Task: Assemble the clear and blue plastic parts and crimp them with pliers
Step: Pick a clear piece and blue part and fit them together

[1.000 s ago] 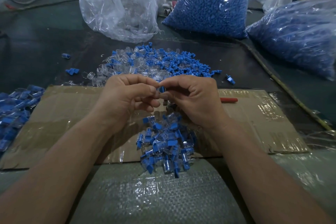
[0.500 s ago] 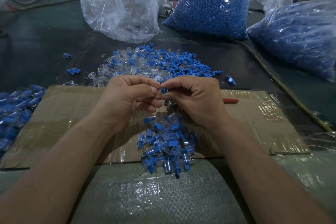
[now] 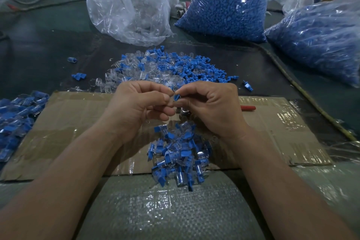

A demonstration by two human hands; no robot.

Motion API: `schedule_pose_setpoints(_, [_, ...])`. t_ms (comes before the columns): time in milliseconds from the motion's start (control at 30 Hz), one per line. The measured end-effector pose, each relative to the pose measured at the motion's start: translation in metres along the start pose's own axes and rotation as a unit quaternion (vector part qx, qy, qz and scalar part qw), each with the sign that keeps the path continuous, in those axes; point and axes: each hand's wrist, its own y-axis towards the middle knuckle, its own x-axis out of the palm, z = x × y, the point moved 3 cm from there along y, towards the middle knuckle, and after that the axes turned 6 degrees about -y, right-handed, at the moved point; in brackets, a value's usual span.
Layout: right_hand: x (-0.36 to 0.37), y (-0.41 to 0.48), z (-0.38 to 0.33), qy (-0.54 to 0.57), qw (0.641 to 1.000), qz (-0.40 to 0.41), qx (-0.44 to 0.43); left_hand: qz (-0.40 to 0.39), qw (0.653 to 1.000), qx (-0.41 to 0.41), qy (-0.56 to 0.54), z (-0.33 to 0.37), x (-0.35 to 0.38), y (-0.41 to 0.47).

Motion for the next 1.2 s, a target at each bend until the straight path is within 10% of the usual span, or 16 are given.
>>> schedule_pose_setpoints(1200, [0.0022, -0.0005, -0.0025, -0.073, 0.995, -0.052, -0.037, 0.012, 0.999, 0.011, 0.045, -0.0032, -0.0017, 0.0013])
